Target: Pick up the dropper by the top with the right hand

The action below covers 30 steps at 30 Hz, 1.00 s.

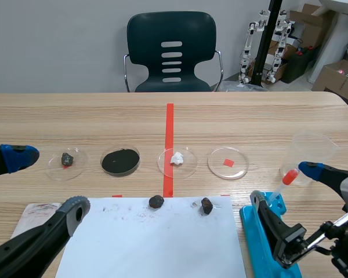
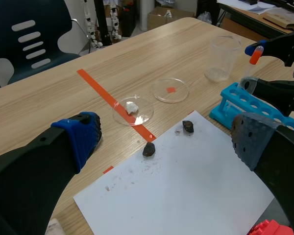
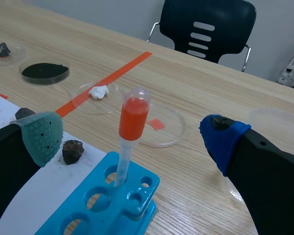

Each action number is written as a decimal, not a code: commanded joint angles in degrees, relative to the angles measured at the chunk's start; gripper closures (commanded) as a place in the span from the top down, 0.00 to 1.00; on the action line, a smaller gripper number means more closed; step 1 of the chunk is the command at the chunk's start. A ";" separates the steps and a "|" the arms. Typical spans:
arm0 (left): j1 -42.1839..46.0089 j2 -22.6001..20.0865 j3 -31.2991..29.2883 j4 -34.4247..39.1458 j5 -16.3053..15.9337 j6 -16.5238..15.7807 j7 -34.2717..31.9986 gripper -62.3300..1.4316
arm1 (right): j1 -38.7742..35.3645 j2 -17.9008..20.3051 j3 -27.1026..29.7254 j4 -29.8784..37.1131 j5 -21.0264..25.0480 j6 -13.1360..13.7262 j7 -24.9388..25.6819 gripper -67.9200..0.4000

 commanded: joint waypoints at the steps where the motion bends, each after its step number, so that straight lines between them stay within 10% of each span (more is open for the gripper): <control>1: 0.00 0.13 0.07 0.35 -0.79 -0.11 -0.76 0.90 | 1.01 0.35 0.17 0.04 0.22 0.22 2.64 0.85; 30: 0.00 0.13 0.07 0.35 -0.79 -0.11 -0.79 0.90 | -0.28 0.37 0.17 -0.94 -3.04 1.07 10.62 0.65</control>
